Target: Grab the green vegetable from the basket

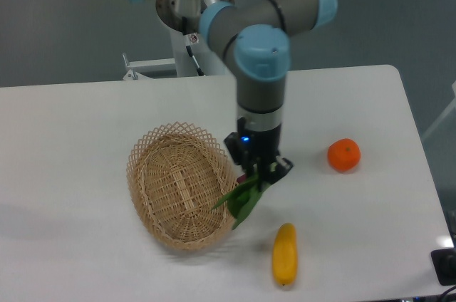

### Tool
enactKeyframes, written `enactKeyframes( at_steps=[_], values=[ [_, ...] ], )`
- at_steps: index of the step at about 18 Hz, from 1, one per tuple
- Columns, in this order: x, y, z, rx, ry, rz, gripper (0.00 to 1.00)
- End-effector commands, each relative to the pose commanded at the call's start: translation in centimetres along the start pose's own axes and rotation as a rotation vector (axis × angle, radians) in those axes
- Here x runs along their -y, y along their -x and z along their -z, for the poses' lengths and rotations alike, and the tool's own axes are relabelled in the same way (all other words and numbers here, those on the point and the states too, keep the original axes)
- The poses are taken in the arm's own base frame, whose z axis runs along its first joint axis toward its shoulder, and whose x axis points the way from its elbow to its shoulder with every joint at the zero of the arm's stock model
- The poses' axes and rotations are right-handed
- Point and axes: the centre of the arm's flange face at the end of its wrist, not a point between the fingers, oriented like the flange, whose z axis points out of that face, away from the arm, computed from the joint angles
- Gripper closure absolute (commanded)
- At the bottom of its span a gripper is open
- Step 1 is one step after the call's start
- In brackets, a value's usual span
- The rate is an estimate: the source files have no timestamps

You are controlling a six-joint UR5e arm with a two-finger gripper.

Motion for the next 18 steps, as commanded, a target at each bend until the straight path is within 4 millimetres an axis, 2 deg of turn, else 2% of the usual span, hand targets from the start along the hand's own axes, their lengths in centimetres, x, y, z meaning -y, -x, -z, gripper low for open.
enactKeyframes(
  at_steps=[6,8,10,18],
  values=[
    [-8.3,3.5,2.7,0.005,0.037,-0.086,0.67],
    [-9.8,3.8,3.1,-0.015,0.044,-0.113,0.67],
    [-10.5,3.7,4.3,-0.008,0.047,-0.112,0.67],
    [-10.6,3.9,4.6,-0.005,0.052,-0.110,0.67]
  ],
)
